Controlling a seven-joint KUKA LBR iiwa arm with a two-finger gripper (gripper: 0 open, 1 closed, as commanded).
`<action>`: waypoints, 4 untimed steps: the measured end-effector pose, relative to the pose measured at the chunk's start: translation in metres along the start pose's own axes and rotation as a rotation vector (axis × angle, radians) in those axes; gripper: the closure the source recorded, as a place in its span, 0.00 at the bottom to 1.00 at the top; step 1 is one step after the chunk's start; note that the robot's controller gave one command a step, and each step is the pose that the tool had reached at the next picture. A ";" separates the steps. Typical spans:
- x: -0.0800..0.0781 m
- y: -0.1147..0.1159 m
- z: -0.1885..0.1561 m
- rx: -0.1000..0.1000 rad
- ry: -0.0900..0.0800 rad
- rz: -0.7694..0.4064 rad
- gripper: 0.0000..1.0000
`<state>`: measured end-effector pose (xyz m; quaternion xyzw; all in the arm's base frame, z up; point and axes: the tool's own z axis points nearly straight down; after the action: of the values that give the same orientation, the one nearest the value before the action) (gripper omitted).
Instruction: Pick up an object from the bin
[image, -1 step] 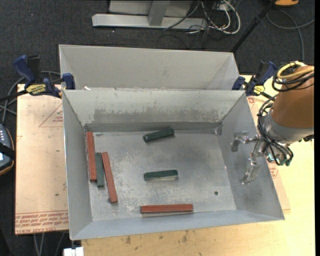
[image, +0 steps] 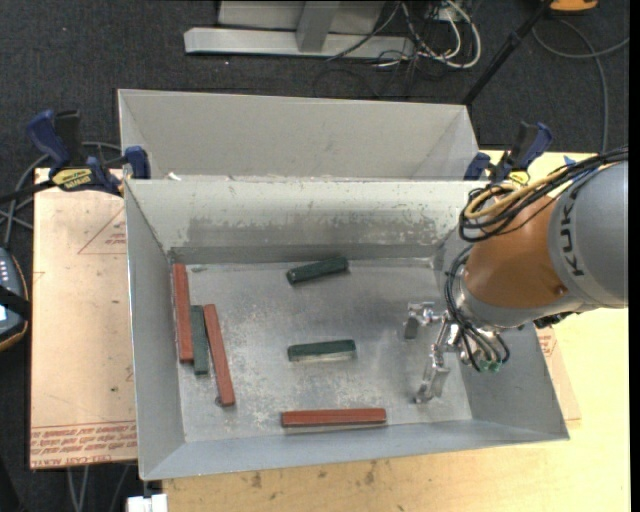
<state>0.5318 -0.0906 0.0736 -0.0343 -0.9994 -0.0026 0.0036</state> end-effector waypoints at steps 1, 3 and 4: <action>-0.076 0.088 -0.014 -0.001 -0.017 -0.001 0.00; -0.073 0.082 -0.013 0.005 -0.010 0.007 0.00; -0.020 0.138 0.005 0.001 -0.003 0.048 0.00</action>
Offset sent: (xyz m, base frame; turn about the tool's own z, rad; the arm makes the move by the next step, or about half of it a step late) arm 0.0780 0.0755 0.0128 0.0093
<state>0.5610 0.0459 0.0692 -0.0581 -0.9983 -0.0019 0.0020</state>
